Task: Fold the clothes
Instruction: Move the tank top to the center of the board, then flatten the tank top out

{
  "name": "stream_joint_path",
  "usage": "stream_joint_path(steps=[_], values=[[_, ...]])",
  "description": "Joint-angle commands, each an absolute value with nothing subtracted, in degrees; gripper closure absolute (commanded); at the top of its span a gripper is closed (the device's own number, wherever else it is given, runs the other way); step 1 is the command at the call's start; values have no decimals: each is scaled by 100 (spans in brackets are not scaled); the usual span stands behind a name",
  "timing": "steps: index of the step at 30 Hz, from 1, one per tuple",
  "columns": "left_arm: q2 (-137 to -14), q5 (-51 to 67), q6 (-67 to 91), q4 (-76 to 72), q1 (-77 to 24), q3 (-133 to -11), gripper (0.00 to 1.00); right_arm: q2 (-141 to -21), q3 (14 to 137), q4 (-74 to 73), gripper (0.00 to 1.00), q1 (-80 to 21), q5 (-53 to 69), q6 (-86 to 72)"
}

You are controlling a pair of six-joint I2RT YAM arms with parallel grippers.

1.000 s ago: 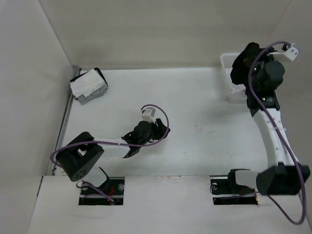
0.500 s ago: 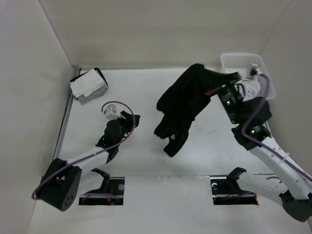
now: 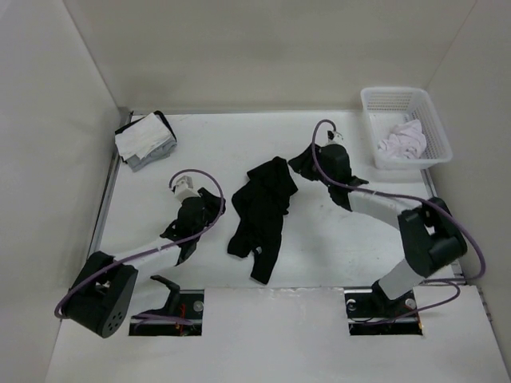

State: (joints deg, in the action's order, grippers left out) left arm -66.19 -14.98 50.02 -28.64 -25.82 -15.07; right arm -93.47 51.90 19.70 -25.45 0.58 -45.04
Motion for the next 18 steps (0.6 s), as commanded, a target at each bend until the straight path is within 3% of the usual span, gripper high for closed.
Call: stream_joint_path(steps=[1, 3, 6, 11, 18], values=[[-6837, -1705, 4738, -2437, -2816, -2012, 64, -8255, 4617, 1848, 66, -3184, -140, -4228], [-6725, -1723, 4606, -1928, -2948, -2109, 70, -7789, 4115, 1128, 86, -3606, -307, -4166], [-6119, -1924, 4491, -777, -3264, -2057, 78, -7156, 3430, 284, 93, -4352, -536, -4271], [-5205, -2101, 4937, 1384, -3975, -2144, 76, -6312, 2953, -781, 77, -5951, -659, -4912], [-4649, -1907, 6344, 2356, -4978, -1925, 52, -6310, 2813, -643, 53, -7263, -817, -5511]])
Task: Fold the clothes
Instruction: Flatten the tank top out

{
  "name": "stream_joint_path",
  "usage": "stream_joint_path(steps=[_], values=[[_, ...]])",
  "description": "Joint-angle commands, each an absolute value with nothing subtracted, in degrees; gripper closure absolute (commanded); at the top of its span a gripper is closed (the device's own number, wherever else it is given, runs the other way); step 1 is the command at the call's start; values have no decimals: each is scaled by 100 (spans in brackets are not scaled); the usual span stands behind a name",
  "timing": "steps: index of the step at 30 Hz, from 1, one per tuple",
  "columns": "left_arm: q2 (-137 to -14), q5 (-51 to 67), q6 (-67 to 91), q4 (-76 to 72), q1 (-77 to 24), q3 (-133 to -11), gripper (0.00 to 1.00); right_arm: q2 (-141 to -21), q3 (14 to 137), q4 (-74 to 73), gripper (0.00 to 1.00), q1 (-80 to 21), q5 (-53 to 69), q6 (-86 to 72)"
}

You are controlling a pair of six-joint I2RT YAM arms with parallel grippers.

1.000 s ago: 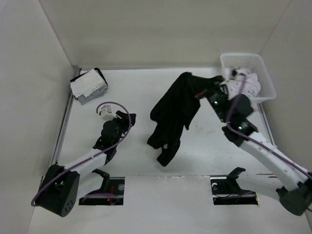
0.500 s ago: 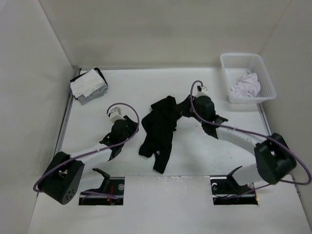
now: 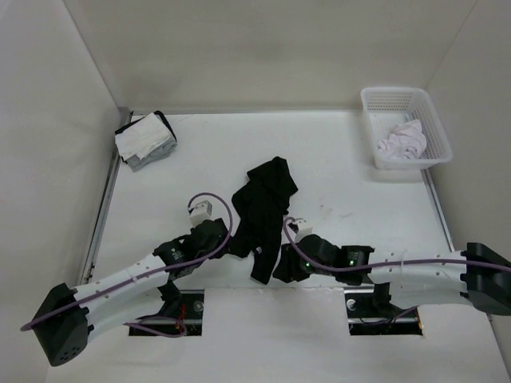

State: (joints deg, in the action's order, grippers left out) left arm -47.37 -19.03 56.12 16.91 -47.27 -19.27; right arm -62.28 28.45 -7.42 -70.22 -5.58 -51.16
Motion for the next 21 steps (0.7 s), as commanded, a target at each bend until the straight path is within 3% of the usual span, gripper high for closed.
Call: stream_joint_path(steps=[1, 7, 16, 19, 20, 21], values=[[-4702, -1907, 6415, 2295, -5057, -1881, 51, -6424, 2804, -476, 51, -7316, -826, -5511], [-5211, -1872, 6548, 1539, -5146, -1635, 50, -7285, 3023, 184, 44, -7475, -791, -5441], [-5581, -1837, 6442, 923, -5049, -1556, 56, -8305, 3225, 940, 46, -7484, -730, -5634], [-5607, -1811, 6390, 844, -5032, -1547, 69, -8385, 3243, 949, 64, -7484, -764, -5695], [-5555, -1811, 6337, 792, -5014, -1556, 79, -8324, 3208, 975, 82, -7466, -826, -5704], [-5537, -1811, 6320, 782, -5005, -1573, 82, -8245, 3199, 984, 86, -7457, -870, -5704]])
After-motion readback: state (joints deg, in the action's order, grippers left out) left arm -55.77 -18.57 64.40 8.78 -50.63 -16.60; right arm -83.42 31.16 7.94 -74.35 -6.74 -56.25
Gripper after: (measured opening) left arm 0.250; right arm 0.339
